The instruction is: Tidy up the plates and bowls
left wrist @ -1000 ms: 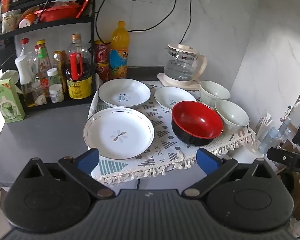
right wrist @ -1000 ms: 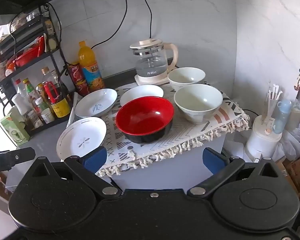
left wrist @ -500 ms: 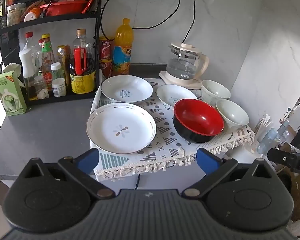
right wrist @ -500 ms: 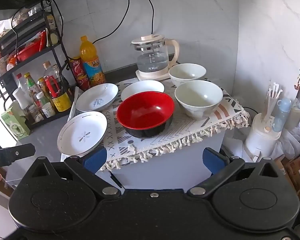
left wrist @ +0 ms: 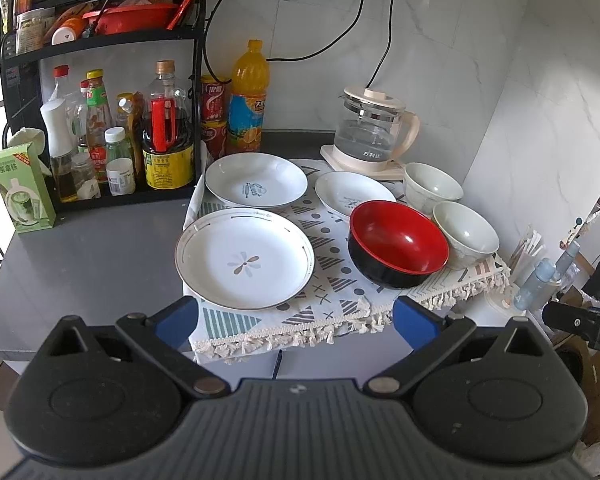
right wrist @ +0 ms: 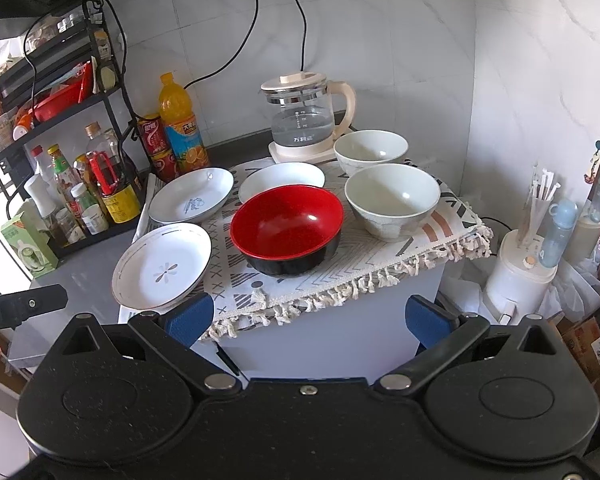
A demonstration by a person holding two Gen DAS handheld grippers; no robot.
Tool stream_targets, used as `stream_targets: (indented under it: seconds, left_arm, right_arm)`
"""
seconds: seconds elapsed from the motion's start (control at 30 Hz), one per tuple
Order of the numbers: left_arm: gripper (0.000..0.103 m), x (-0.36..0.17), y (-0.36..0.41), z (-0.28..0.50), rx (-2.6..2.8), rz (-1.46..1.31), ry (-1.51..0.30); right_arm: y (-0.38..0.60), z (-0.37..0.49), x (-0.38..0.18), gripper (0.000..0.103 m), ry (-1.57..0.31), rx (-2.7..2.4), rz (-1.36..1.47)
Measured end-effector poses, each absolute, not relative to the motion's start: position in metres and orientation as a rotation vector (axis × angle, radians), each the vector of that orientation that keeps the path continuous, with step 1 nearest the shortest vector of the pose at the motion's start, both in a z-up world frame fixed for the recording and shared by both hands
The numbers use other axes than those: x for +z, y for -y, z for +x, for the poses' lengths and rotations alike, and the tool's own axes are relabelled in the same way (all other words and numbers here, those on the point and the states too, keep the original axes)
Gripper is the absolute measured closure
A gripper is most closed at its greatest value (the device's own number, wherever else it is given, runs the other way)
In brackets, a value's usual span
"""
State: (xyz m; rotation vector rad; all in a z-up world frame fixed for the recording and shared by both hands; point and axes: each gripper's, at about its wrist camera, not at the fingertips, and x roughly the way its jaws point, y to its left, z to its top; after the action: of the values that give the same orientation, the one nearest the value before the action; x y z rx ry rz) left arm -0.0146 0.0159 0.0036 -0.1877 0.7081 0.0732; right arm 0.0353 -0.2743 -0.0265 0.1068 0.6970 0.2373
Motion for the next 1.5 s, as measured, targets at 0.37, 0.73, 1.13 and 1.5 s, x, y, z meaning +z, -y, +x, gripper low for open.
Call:
stream_targets:
  seconds: [0.37, 0.73, 1.13, 1.5]
  left_arm:
    - [0.001, 0.005, -0.01, -0.021, 0.086, -0.188, -0.703]
    - [0.001, 0.008, -0.005, -0.024, 0.086, -0.179, -0.706]
    - [0.001, 0.011, 0.002, -0.03, 0.09, -0.168, -0.704]
    - [0.001, 0.009, 0.003, -0.034, 0.101, -0.167, -0.709]
  right_arm:
    - [0.279, 0.035, -0.029, 0.0, -0.699, 0.238, 0.097]
    - [0.286, 0.031, -0.026, 0.0, -0.674, 0.238, 0.085]
    - [0.286, 0.025, -0.028, 0.0, -0.674, 0.238, 0.056]
    - [0.285, 0.019, -0.031, 0.0, -0.679, 0.227, 0.047]
